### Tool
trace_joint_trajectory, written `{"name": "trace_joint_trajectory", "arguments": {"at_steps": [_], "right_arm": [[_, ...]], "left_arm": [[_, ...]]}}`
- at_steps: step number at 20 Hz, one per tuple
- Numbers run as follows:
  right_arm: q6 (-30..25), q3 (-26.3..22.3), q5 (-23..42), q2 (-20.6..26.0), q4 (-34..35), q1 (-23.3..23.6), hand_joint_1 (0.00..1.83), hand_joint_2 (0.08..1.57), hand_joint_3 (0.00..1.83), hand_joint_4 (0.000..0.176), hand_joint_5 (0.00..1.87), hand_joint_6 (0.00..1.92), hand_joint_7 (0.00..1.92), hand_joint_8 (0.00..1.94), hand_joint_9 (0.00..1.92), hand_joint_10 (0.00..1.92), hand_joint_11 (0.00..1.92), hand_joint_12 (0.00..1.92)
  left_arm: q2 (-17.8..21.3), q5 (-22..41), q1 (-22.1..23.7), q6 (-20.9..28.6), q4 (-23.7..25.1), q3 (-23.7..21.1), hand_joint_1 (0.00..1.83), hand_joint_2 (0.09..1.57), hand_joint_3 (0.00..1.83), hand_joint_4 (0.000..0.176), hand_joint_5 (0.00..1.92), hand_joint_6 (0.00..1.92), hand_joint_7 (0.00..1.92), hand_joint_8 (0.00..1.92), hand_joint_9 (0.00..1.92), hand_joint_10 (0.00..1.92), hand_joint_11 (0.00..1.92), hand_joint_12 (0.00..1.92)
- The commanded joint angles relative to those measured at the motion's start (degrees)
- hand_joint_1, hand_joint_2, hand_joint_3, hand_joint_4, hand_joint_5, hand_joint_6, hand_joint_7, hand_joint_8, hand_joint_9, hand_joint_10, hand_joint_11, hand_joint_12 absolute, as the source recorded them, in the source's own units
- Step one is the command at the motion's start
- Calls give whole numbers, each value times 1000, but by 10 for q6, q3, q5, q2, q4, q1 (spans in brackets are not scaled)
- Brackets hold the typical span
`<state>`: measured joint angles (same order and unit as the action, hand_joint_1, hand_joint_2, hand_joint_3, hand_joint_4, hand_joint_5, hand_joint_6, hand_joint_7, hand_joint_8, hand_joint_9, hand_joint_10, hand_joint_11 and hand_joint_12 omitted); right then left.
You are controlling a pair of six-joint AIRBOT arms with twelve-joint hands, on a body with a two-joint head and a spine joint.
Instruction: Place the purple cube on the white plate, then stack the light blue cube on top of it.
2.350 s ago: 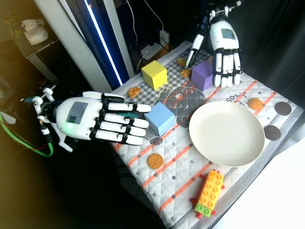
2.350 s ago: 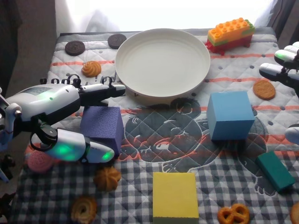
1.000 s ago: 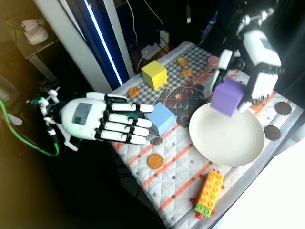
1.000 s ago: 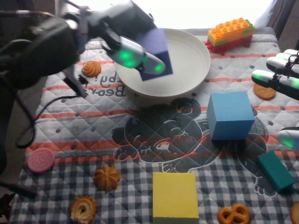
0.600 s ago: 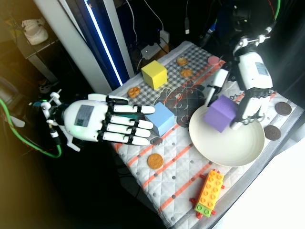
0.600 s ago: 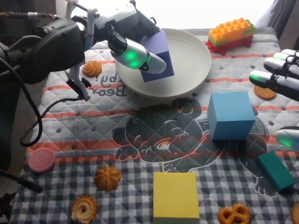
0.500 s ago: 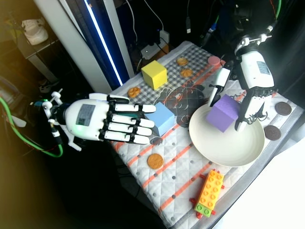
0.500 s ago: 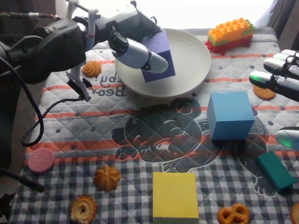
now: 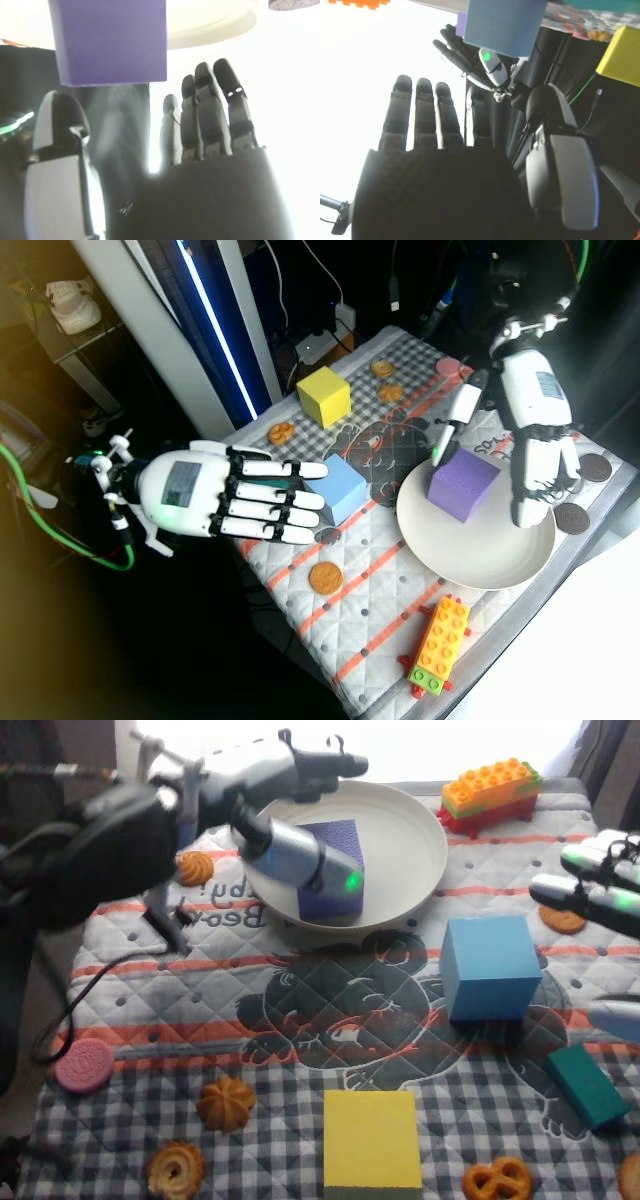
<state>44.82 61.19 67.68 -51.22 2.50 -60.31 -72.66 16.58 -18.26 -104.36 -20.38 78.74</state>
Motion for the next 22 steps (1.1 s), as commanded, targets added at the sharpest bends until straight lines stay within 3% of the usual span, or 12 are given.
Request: {"name": "trace_joint_trajectory", "arguments": {"at_steps": [1, 5, 6, 7, 10, 12, 13, 15, 19, 20, 21, 22], "right_arm": [[-5, 3, 74, 0, 9, 13, 359, 1245, 0, 176, 104, 9, 18, 4, 0, 0, 20, 9], [-24, 11, 74, -13, -6, 39, 377, 1138, 0, 176, 56, 0, 0, 0, 0, 0, 88, 47], [-25, 11, 74, -15, -8, 43, 370, 1091, 0, 176, 67, 6, 0, 0, 0, 0, 51, 34], [-25, 12, 73, -18, -9, 46, 377, 1065, 0, 176, 68, 3, 0, 0, 0, 0, 35, 30], [-40, 28, 56, -36, -13, 64, 367, 1045, 0, 158, 59, 1, 0, 0, 0, 0, 42, 38], [-53, 43, 30, -46, -16, 76, 346, 1053, 0, 172, 39, 11, 0, 0, 32, 12, 88, 63], [-56, 48, 22, -49, -16, 80, 368, 1058, 0, 160, 63, 9, 11, 2, 59, 3, 106, 163], [-57, 55, 6, -54, -16, 88, 414, 1071, 0, 176, 92, 2, 97, 1, 171, 1, 65, 639], [-57, 66, -18, -68, -23, 104, 639, 1078, 0, 176, 116, 4, 162, 5, 280, 10, 32, 906], [-57, 72, -37, -72, -28, 112, 809, 1048, 0, 117, 217, 4, 341, 10, 443, 22, 155, 882], [-57, 73, -41, -74, -29, 114, 853, 1046, 0, 97, 262, 2, 443, 8, 556, 25, 262, 857], [-58, 79, -56, -80, -34, 122, 890, 1038, 0, 54, 343, 5, 567, 13, 690, 38, 375, 909]], "left_arm": [[28, 102, -6, 20, 11, -16, 741, 834, 0, 172, 179, 0, 215, 0, 255, 0, 0, 805], [104, 199, -73, 160, 67, -85, 720, 830, 1, 165, 59, 3, 96, 3, 131, 2, 0, 534], [114, 210, -83, 181, 72, -90, 692, 823, 0, 143, 36, 5, 73, 5, 103, 3, 0, 425], [125, 228, -96, 216, 80, -97, 670, 827, 2, 153, 8, 3, 28, 12, 29, 14, 0, 107], [166, 296, -162, 346, 101, -125, 800, 819, 0, 176, 39, 14, 18, 7, 0, 0, 0, 0], [180, 317, -192, 346, 100, -148, 977, 795, 0, 176, 62, 14, 35, 8, 7, 2, 30, 15], [185, 325, -206, 346, 98, -157, 962, 812, 0, 176, 73, 14, 42, 9, 14, 5, 50, 25], [194, 342, -231, 342, 95, -177, 991, 797, 0, 176, 80, 9, 90, 14, 66, 2, 14, 191], [197, 331, -238, 318, 90, -187, 994, 797, 2, 166, 119, 2, 111, 2, 106, 3, 0, 253], [201, 334, -243, 318, 95, -195, 998, 793, 0, 175, 105, 2, 100, 1, 86, 2, 0, 93], [202, 334, -243, 318, 96, -197, 995, 792, 0, 176, 98, 0, 97, 0, 72, 1, 0, 57], [205, 333, -245, 318, 101, -202, 976, 783, 0, 176, 89, 0, 87, 1, 52, 1, 0, 12]]}}
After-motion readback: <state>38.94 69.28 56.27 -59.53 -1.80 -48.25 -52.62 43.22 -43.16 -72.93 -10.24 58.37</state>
